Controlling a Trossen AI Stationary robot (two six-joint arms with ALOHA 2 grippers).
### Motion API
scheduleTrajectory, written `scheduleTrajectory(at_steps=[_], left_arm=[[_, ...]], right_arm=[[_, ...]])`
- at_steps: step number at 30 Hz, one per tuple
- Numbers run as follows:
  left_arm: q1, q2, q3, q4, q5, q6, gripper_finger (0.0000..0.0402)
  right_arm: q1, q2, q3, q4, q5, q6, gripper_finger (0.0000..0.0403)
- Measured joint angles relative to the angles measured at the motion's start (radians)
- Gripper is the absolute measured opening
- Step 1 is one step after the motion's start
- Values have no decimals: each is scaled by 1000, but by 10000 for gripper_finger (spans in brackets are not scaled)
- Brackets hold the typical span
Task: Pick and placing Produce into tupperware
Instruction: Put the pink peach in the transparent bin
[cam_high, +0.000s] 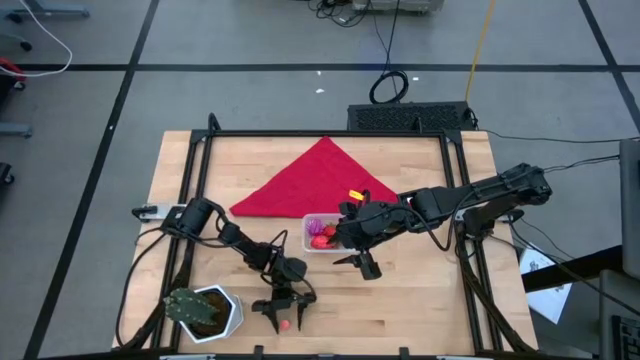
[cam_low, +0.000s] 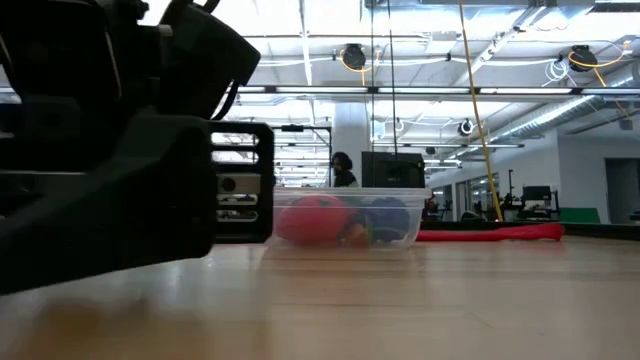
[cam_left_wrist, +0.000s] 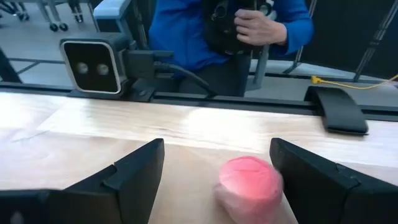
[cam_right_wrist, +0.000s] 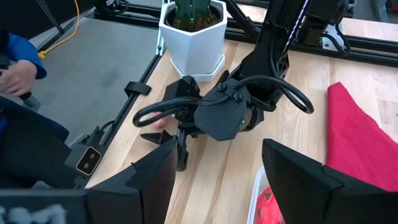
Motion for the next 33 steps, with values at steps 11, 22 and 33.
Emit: scheduleTrajectory(at_steps=[11, 22, 33], left_arm=[[0, 0, 0, -3, -1, 12, 296], [0, 0, 0, -6, 2, 1, 296], [0, 0, 0, -11, 4, 2, 296]], right_arm=[[0, 0, 0, 13, 0, 27, 228], [0, 0, 0, 22, 0, 27, 228], [1, 0, 0, 22, 0, 27, 228]])
